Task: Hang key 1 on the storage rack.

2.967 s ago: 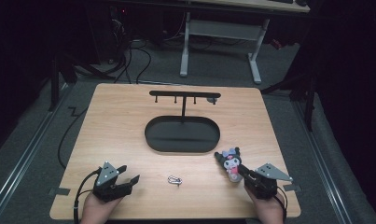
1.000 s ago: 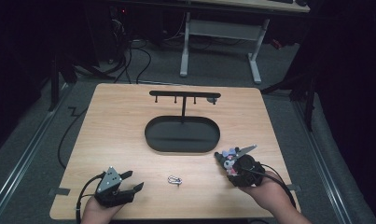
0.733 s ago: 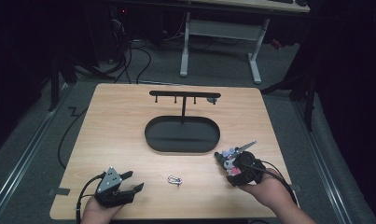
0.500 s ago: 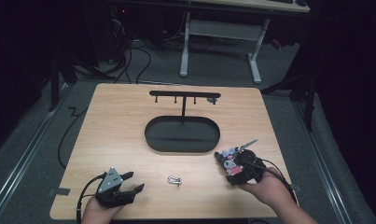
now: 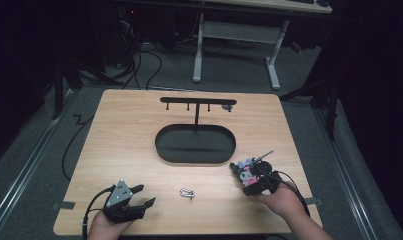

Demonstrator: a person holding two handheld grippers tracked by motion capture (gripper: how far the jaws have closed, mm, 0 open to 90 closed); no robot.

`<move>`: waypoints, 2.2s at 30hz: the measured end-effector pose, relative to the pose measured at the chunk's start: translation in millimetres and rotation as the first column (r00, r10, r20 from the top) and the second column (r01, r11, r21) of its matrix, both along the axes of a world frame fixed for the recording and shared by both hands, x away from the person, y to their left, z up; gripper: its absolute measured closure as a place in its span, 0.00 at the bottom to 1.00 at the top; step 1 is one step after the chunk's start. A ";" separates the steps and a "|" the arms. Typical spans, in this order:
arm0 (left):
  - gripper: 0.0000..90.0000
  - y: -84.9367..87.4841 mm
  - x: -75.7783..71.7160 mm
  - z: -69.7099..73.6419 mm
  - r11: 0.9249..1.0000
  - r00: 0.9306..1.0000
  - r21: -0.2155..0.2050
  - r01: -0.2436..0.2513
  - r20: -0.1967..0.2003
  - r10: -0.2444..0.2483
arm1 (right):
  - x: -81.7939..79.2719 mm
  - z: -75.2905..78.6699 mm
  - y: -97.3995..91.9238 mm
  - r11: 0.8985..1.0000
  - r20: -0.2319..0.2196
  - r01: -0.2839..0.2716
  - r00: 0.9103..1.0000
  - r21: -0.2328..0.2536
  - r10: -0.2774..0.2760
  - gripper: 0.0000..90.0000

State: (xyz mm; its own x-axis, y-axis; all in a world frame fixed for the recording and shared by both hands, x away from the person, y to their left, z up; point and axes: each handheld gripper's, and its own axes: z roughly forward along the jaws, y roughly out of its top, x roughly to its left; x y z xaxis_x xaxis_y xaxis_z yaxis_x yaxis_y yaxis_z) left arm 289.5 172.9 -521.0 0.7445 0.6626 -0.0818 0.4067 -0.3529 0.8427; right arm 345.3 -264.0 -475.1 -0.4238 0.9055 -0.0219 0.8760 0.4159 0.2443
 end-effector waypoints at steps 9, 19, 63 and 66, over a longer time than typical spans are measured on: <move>0.41 0.9 0.6 -0.3 1.000 1.000 0.001 0.002 -0.001 -0.002 | 4.5 -12.7 -0.8 0.999 -0.027 0.036 0.999 0.021 -0.035 0.30; 0.41 1.9 0.2 0.0 1.000 1.000 0.000 -0.005 0.000 0.005 | 4.0 -13.3 -2.1 0.998 -0.021 0.047 0.999 0.052 -0.046 0.42; 0.41 8.6 0.3 -0.6 1.000 1.000 -0.011 -0.022 0.009 0.022 | 5.6 33.8 -9.2 0.994 -0.003 0.007 1.000 0.111 -0.007 0.54; 0.41 7.5 -0.2 0.5 1.000 1.000 -0.013 -0.019 0.013 0.019 | 6.2 35.4 -9.1 0.994 -0.003 0.003 1.000 0.106 -0.002 0.54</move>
